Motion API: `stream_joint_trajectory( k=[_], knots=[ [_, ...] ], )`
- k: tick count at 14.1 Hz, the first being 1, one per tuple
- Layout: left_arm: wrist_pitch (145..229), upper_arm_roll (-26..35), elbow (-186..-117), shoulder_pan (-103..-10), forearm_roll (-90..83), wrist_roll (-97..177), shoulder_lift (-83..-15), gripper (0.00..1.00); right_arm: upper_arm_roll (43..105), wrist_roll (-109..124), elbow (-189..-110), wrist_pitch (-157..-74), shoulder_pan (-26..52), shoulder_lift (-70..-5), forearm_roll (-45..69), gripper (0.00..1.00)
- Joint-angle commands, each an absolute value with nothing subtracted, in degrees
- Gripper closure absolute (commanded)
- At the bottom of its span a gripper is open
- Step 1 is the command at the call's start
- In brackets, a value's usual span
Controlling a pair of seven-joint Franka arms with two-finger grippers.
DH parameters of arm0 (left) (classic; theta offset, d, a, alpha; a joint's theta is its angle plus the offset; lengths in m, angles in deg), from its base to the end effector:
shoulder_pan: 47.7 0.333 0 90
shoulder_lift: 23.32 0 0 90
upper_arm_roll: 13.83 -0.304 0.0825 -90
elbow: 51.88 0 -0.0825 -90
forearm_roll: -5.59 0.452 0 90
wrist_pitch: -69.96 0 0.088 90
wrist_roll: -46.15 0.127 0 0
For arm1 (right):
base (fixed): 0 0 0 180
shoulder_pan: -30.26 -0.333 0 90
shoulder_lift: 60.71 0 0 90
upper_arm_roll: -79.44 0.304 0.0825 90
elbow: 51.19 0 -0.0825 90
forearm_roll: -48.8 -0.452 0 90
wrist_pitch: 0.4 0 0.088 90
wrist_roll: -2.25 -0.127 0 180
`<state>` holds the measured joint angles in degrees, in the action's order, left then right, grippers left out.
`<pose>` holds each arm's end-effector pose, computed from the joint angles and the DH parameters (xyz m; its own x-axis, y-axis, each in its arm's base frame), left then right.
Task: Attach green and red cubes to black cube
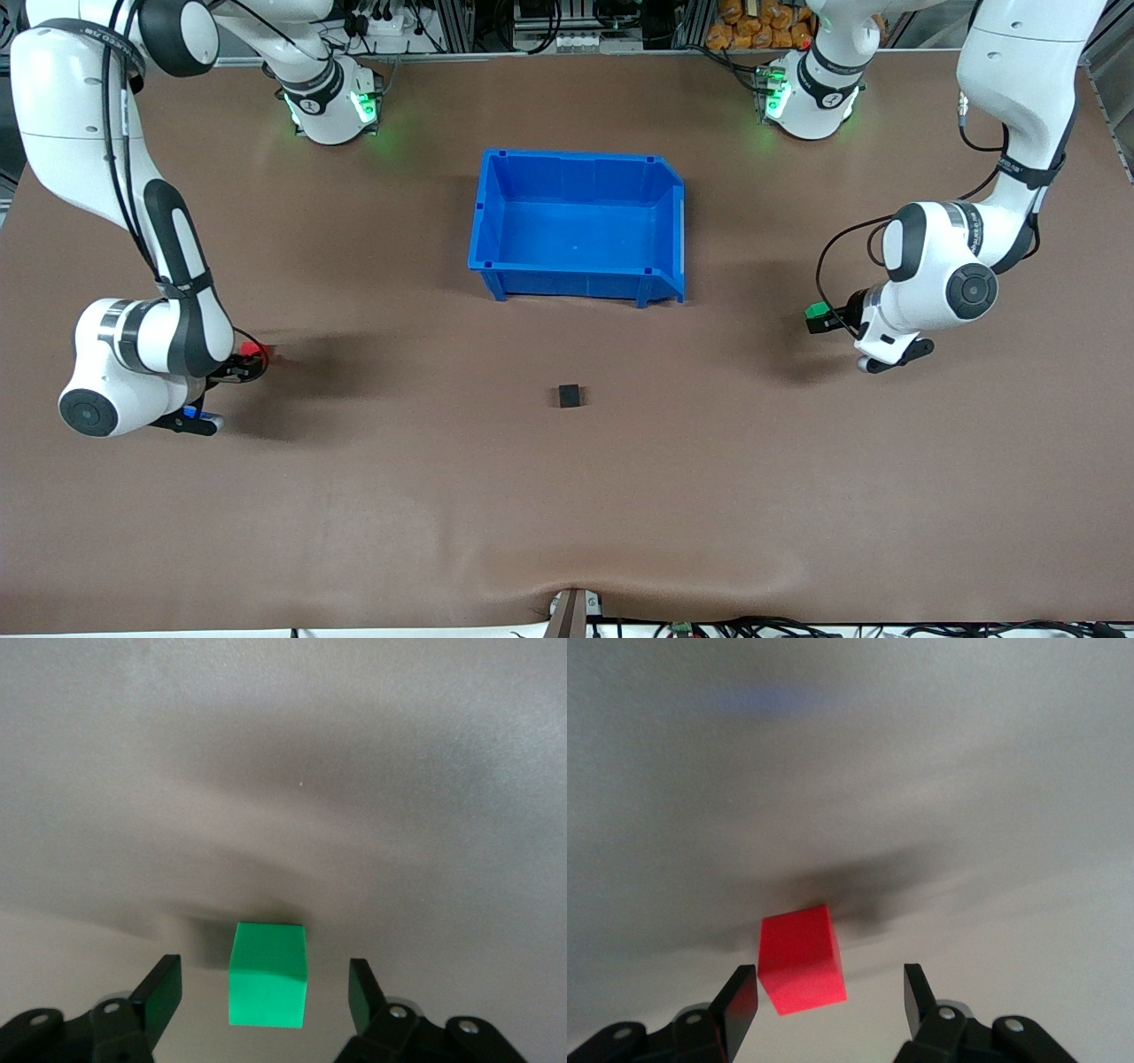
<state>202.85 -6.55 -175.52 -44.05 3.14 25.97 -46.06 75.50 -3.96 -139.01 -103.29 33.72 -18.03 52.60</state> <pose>0.5677 -0.0429 0.1087 0.9186 0.3118 -0.2428 0.3186 -0.9478 -0.0118 0.6775 -0.0925 0.1180 0.8677 -0.2117 -0.4498 -0.1622 -0.9758 0.1464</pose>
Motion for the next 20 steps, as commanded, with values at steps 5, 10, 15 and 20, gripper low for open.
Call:
stream_joint_trajectory(
  k=[5,10,15,20],
  knots=[
    [204.08,-6.54,-174.05,-44.36,2.69,25.23,-48.46,0.28,76.02,-4.25,-141.28,-106.92,33.42,-17.99,53.99,0.63],
    [204.08,-6.54,-173.87,-44.36,2.6,25.14,-49.16,0.4,75.93,-5.3,-138.65,-103.25,33.6,-18.6,45.13,1.0],
    [204.08,-6.45,-173.87,-44.8,2.52,21.11,-49.16,1.0,76.46,-36.7,-135.39,-96.9,28.78,-18.78,31.44,1.0],
    [203.39,-5.49,-171.51,-45.06,1.99,6.12,-47.94,1.0,76.46,-62.85,-133.98,-103.82,21.13,-18.61,18.77,1.0]
  ],
)
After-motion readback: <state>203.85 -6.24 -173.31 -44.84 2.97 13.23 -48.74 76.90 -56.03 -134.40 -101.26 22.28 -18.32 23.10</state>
